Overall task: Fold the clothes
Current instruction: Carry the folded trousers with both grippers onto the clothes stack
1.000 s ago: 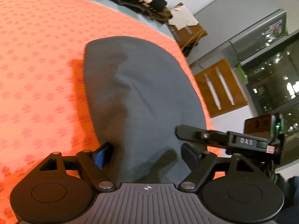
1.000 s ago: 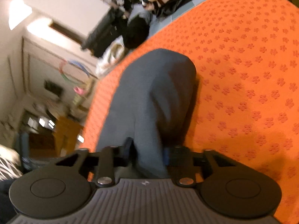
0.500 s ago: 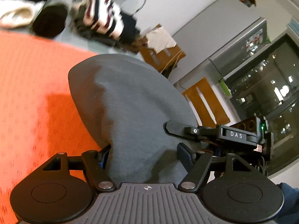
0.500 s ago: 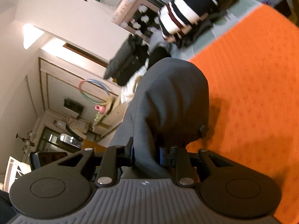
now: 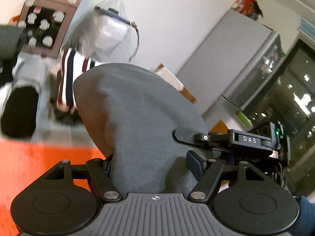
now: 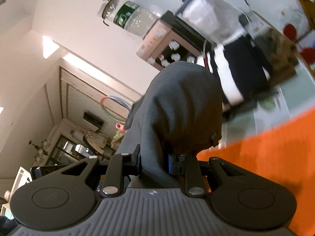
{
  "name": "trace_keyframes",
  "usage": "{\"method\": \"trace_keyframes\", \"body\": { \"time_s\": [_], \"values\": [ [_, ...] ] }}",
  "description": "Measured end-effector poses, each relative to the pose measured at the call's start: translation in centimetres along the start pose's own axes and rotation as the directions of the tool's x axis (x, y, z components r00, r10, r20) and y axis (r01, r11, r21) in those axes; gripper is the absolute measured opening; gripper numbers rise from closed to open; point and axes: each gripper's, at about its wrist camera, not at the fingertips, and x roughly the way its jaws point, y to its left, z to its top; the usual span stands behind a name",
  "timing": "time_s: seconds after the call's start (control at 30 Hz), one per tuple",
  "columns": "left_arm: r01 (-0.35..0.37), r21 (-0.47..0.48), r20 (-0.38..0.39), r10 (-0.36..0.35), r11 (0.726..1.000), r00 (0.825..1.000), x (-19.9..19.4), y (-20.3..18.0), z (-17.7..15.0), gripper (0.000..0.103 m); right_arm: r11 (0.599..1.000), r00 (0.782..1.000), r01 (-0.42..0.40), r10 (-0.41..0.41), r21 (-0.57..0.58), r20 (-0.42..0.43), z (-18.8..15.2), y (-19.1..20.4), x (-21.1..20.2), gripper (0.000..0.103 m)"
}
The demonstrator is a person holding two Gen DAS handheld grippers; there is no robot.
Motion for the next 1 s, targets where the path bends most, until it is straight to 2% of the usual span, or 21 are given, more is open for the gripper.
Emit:
{"method": "trace_keyframes", "body": {
  "time_s": [0.07, 0.3, 0.47, 0.57, 0.67, 0.8, 0.83, 0.9, 1.0],
  "values": [
    [-0.017, 0.013, 0.014, 0.017, 1.0, 1.0, 1.7, 0.1, 2.1, 0.073, 1.0, 1.0, -0.015, 0.015, -0.002, 0.002, 3.1, -1.1, 1.3, 0.027],
    [-0.058, -0.034, 0.047, 0.06, 0.998, 0.997, 7.9, 2.6, 9.1, 0.073, 0.997, 0.997, -0.075, 0.075, 0.018, 0.008, 12.3, -5.0, 7.3, 0.028],
    [-0.124, 0.006, 0.092, 0.123, 0.992, 0.988, 11.6, 4.0, 13.8, 0.073, 0.987, 0.989, -0.146, 0.143, 0.064, 0.041, 17.2, -8.3, 12.5, 0.028],
    [-0.158, 0.003, 0.097, 0.157, 0.987, 0.983, 14.1, 6.1, 15.4, 0.073, 0.979, 0.984, -0.176, 0.17, 0.099, 0.06, 18.4, -10.7, 15.9, 0.029],
    [-0.192, -0.037, 0.07, 0.194, 0.981, 0.979, 17.1, 9.2, 15.9, 0.073, 0.968, 0.981, -0.189, 0.178, 0.166, 0.079, 18.5, -14.4, 18.9, 0.03],
    [-0.242, -0.095, 0.023, 0.246, 0.965, 0.969, 20.4, 13.2, 14.5, 0.073, 0.954, 0.986, -0.15, 0.123, 0.259, 0.117, 17.3, -19.4, 20.6, 0.03],
    [-0.255, -0.103, 0.017, 0.258, 0.961, 0.966, 21.1, 14.0, 14.1, 0.076, 0.956, 0.987, -0.138, 0.11, 0.259, 0.119, 17.2, -20.1, 20.6, 0.03],
    [-0.236, -0.112, 0.023, 0.24, 0.965, 0.971, 21.6, 15.1, 13.2, 0.078, 0.962, 0.989, -0.11, 0.082, 0.251, 0.122, 16.9, -21.1, 20.4, 0.031],
    [-0.246, -0.072, 0.037, 0.249, 0.967, 0.968, 21.9, 14.9, 12.4, 0.08, 0.987, 0.994, -0.02, 0.002, 0.159, 0.112, 17.1, -19.5, 19.4, 0.038]
  ]
}}
